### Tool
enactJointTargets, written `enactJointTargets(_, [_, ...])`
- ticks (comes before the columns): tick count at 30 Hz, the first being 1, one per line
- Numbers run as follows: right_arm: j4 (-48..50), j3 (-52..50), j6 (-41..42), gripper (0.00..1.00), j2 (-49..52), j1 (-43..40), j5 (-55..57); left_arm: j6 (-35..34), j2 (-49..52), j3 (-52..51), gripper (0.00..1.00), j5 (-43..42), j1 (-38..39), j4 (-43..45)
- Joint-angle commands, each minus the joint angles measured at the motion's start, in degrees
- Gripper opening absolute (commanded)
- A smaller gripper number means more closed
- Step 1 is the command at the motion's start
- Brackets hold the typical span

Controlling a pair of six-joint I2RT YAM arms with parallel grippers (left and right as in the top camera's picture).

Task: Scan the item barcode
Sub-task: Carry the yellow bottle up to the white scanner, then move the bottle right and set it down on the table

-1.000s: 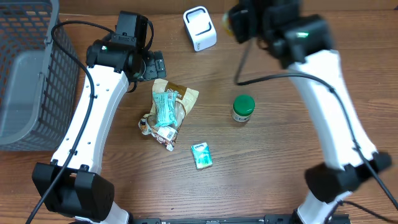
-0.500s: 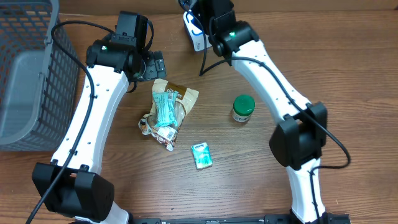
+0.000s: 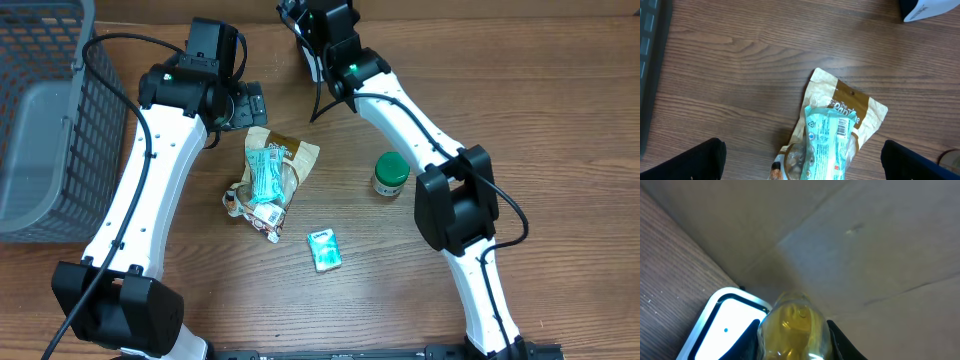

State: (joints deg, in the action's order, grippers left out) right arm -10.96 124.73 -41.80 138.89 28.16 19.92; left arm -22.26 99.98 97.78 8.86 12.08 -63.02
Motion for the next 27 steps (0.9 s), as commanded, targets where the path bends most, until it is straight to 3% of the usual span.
enactJointTargets(1, [1.73, 1.20, -0.37, 0.04, 0.37, -0.09, 1.09, 0.87, -0.68, 0.96, 1.00, 0.55, 0.33, 0.02])
enactJointTargets(14, [4.31, 1.16, 3.23, 0.04, 0.63, -0.26, 3.32, 0.87, -0.68, 0.96, 1.00, 0.55, 0.33, 0.02])
enactJointTargets(22, [-0.61, 1.16, 12.72, 0.04, -9.18, -0.26, 3.80, 0.87, -0.68, 0.96, 1.00, 0.55, 0.33, 0.02])
enactJointTargets(27, [-8.85, 1.16, 21.22, 0.04, -18.05, -1.68, 1.86, 0.87, -0.68, 0.96, 1.00, 0.55, 0.33, 0.02])
